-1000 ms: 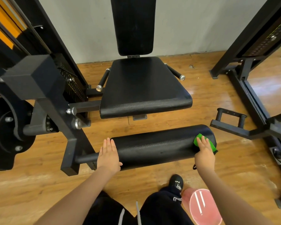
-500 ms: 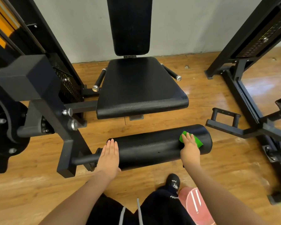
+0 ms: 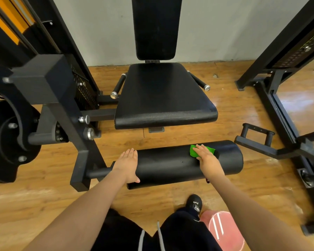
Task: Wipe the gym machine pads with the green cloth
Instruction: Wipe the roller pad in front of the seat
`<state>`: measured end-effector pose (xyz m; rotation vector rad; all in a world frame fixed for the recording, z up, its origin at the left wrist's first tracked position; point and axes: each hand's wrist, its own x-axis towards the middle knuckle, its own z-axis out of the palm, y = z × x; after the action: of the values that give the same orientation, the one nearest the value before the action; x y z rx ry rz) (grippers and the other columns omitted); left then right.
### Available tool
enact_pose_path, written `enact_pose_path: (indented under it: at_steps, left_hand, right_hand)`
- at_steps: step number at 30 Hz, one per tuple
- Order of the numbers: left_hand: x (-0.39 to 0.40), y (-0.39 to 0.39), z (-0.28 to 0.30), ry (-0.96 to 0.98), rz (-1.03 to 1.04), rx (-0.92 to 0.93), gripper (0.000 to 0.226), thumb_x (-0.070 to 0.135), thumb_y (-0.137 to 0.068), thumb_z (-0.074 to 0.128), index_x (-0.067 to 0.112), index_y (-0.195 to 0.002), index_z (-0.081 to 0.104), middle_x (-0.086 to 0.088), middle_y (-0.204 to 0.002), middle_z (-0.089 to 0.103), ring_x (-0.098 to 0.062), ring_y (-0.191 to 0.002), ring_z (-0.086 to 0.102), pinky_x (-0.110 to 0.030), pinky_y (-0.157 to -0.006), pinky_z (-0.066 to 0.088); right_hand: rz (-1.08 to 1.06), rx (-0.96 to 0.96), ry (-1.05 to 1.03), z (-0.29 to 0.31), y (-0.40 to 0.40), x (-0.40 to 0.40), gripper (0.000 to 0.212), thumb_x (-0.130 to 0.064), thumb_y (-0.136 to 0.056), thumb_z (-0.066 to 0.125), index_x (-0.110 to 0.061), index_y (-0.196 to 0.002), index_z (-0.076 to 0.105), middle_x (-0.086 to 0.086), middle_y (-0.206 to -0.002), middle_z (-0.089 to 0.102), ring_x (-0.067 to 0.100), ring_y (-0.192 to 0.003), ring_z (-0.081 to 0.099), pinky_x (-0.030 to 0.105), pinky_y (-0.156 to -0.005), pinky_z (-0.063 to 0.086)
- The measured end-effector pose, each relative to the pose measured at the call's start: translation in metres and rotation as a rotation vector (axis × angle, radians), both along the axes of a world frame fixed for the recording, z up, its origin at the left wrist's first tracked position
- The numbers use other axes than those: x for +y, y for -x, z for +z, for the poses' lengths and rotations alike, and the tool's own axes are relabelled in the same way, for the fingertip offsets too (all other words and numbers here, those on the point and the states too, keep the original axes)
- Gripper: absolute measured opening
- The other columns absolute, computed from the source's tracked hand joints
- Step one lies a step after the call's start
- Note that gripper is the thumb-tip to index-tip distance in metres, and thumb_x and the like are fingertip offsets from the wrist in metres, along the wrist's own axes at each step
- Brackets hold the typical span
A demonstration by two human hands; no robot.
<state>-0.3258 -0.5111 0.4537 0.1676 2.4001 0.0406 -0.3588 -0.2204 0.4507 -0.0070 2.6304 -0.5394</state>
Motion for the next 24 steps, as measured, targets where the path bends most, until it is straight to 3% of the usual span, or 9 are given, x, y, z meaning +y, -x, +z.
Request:
enact_pose_path:
  at_steps: [4, 7, 11, 14, 20, 24]
  left_hand:
    - [-0.003, -0.029, -0.002, -0.017, 0.107, 0.123, 0.103, 0.052, -0.09, 0.057, 0.003, -0.152, -0.01, -0.013, -0.161, -0.013, -0.025, -0.148, -0.011, -0.035, -0.119, -0.005]
    - [-0.003, -0.05, -0.005, -0.047, 0.255, 0.162, 0.097, 0.054, -0.095, 0.048, 0.004, -0.151, -0.013, -0.012, -0.161, -0.014, -0.023, -0.148, -0.012, -0.035, -0.119, -0.004]
    - [0.001, -0.058, -0.005, -0.013, 0.352, 0.165, 0.096, 0.055, -0.096, 0.043, 0.001, -0.15, -0.016, -0.015, -0.16, -0.015, -0.024, -0.149, -0.012, -0.035, -0.119, -0.004]
    - [-0.003, -0.055, -0.004, 0.006, 0.389, 0.134, 0.101, 0.057, -0.094, 0.047, 0.0, -0.15, -0.015, -0.015, -0.16, -0.015, -0.025, -0.149, -0.011, -0.035, -0.119, -0.003]
    - [-0.007, -0.052, -0.006, -0.003, 0.419, 0.106, 0.104, 0.054, -0.092, 0.054, 0.001, -0.15, -0.014, -0.016, -0.16, -0.014, -0.025, -0.149, -0.011, -0.036, -0.12, -0.001]
    - [0.0, -0.053, -0.004, -0.002, 0.405, 0.115, 0.102, 0.048, -0.093, 0.056, 0.0, -0.15, -0.015, -0.017, -0.16, -0.016, -0.026, -0.148, -0.012, -0.036, -0.12, -0.002]
  right_hand:
    - [0.015, 0.121, 0.002, 0.006, -0.005, -0.021, 0.061, 0.008, -0.09, 0.046, -0.017, -0.144, 0.033, 0.0, -0.154, 0.022, 0.012, -0.143, 0.012, 0.028, -0.114, 0.01]
    - [0.251, 0.221, 0.068, 0.009, -0.01, -0.071, 0.064, 0.008, -0.089, 0.046, -0.018, -0.145, 0.03, -0.002, -0.155, 0.022, 0.007, -0.142, 0.006, 0.028, -0.118, 0.011]
    - [0.59, 0.146, 0.061, 0.004, -0.011, -0.153, 0.067, 0.01, -0.089, 0.041, -0.015, -0.148, 0.021, 0.001, -0.157, 0.012, 0.017, -0.145, 0.002, 0.028, -0.116, 0.003]
    - [0.773, -0.002, -0.023, -0.011, -0.009, -0.183, 0.067, 0.008, -0.09, 0.042, -0.015, -0.149, 0.018, 0.005, -0.158, 0.006, 0.02, -0.145, 0.001, 0.034, -0.118, 0.006]
    - [0.806, 0.107, -0.036, -0.012, -0.024, -0.183, 0.062, -0.004, -0.095, 0.043, -0.015, -0.149, 0.015, 0.004, -0.158, 0.007, 0.021, -0.145, 0.002, 0.035, -0.118, 0.007]
    - [0.73, 0.121, 0.024, -0.013, -0.027, -0.171, 0.062, 0.001, -0.093, 0.043, -0.016, -0.148, 0.02, 0.002, -0.157, 0.013, 0.019, -0.145, 0.005, 0.033, -0.118, 0.007]
